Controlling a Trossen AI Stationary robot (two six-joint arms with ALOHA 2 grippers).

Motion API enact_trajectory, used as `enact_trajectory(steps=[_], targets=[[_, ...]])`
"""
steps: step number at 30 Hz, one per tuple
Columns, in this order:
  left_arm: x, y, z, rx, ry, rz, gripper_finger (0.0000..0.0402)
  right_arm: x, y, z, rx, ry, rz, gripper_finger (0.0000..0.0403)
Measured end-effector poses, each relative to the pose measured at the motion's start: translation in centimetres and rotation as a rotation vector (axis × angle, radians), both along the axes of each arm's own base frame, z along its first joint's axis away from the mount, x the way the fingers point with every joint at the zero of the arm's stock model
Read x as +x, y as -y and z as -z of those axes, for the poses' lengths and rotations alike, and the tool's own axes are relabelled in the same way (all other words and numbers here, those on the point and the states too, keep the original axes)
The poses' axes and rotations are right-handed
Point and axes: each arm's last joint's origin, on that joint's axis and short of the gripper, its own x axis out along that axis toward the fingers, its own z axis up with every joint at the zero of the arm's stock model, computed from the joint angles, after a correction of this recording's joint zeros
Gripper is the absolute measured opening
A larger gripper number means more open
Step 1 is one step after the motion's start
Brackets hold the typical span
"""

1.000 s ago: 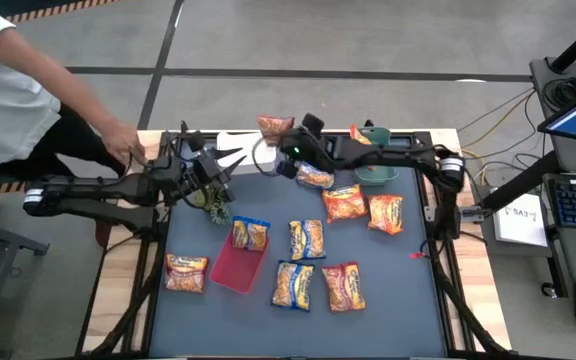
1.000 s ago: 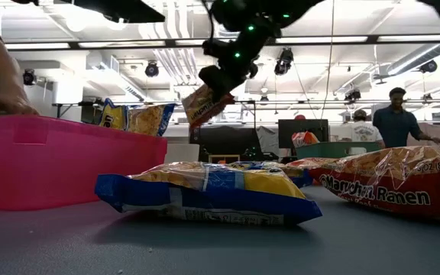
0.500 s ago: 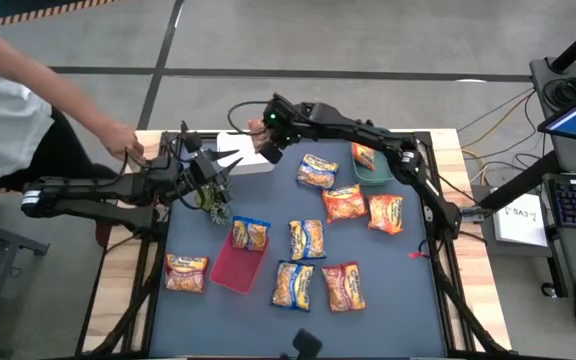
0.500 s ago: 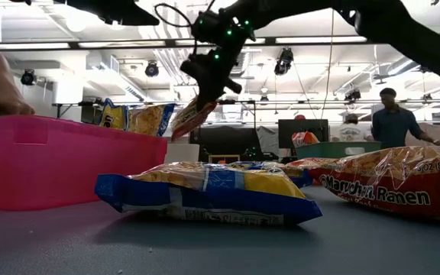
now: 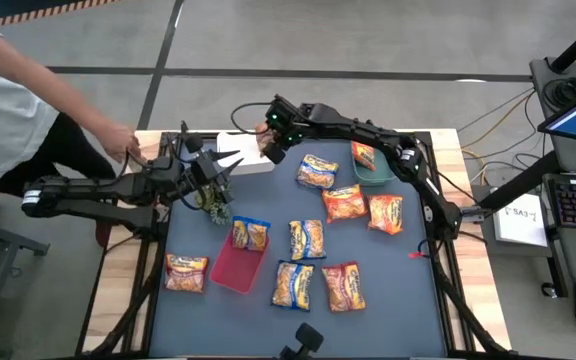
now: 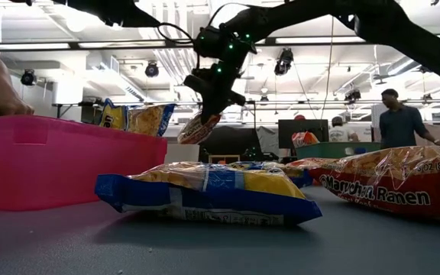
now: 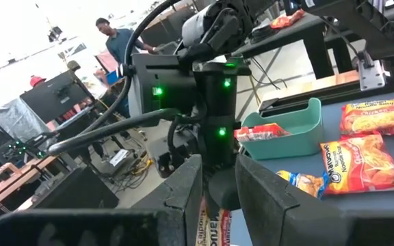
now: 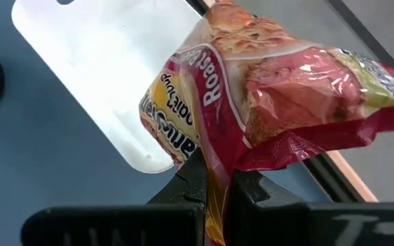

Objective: Sort Maruchan noodles
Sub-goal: Put the top red noodle pack into the white bin

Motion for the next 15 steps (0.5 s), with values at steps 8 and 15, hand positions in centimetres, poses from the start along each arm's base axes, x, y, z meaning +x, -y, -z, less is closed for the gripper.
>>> enact_trajectory(steps=[8,15], targets=[[0.0,0.0,-0.01,0.0,0.001,0.0,0.0075,0.4,0.15,0.68,-0.002,0.002,0.0,0.0033],[0.0,0.0,-0.04,0.0,0.002,0.0,0.0075,0.59,0.24,0.79,-0.01,0.011,-0.005,0.0089]])
